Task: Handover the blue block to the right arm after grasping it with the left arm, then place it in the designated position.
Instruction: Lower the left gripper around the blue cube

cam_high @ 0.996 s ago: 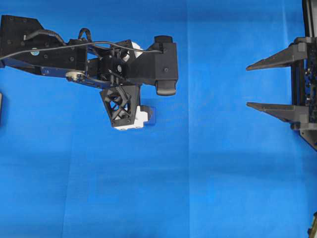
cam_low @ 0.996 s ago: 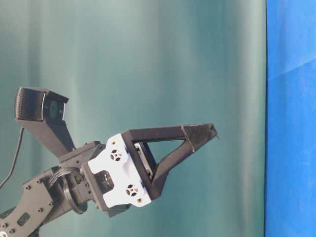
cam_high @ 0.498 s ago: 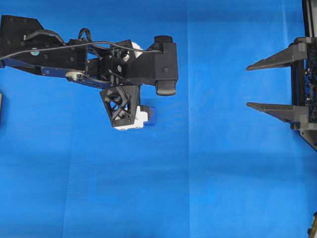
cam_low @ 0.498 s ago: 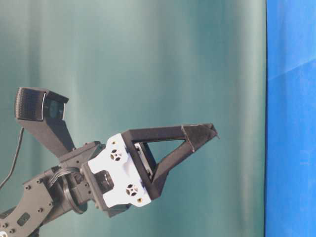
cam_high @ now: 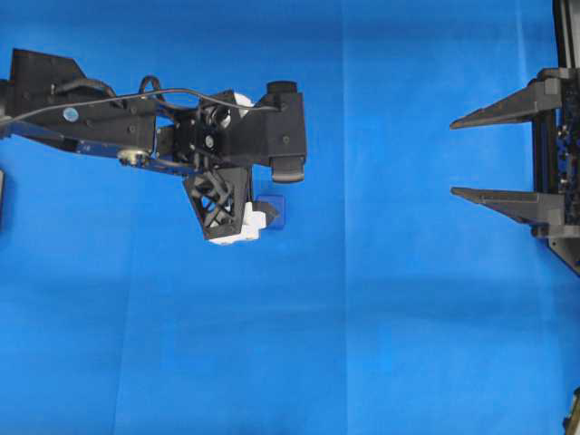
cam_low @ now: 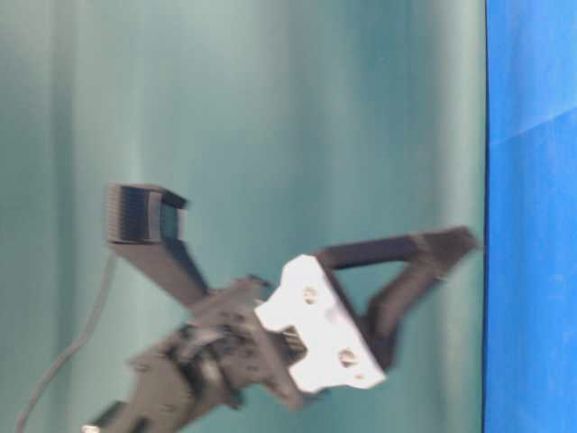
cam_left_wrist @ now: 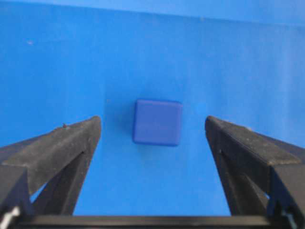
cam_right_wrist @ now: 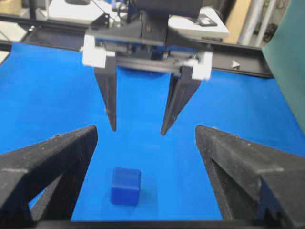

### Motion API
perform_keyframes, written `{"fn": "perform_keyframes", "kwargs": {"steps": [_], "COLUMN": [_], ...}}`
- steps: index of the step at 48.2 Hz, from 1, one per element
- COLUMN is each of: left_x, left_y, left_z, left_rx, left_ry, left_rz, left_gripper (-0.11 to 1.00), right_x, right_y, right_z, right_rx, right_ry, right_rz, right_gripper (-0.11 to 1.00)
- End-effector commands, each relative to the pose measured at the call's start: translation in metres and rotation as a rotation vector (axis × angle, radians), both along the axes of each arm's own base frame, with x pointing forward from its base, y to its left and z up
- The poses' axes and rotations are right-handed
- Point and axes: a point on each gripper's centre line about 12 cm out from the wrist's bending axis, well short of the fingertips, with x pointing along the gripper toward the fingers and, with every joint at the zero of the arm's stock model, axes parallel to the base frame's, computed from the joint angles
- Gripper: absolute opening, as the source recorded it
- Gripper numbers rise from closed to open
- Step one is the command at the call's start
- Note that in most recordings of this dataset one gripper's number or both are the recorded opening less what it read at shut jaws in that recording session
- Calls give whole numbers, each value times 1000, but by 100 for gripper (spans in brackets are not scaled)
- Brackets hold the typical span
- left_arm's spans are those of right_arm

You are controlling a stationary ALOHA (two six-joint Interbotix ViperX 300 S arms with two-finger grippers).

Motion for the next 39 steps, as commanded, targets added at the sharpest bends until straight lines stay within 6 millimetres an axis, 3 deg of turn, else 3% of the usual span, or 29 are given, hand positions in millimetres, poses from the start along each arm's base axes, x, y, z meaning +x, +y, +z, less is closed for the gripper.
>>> {"fn": "perform_keyframes", "kwargs": {"steps": [1, 39], "left_x": [2, 19], "left_y": [-1, -2], "left_z": [-2, -103], "left_rx": [-2, -7], "left_ry": [-37, 49], "left_rz": [2, 0], "left_gripper": [93, 93], "right_x": [3, 4], "right_y": [0, 0], "right_z": [10, 6], "right_rx": [0, -3], "right_ry": [-25, 0], "right_rz": [-2, 0], "right_gripper": [97, 97]}}
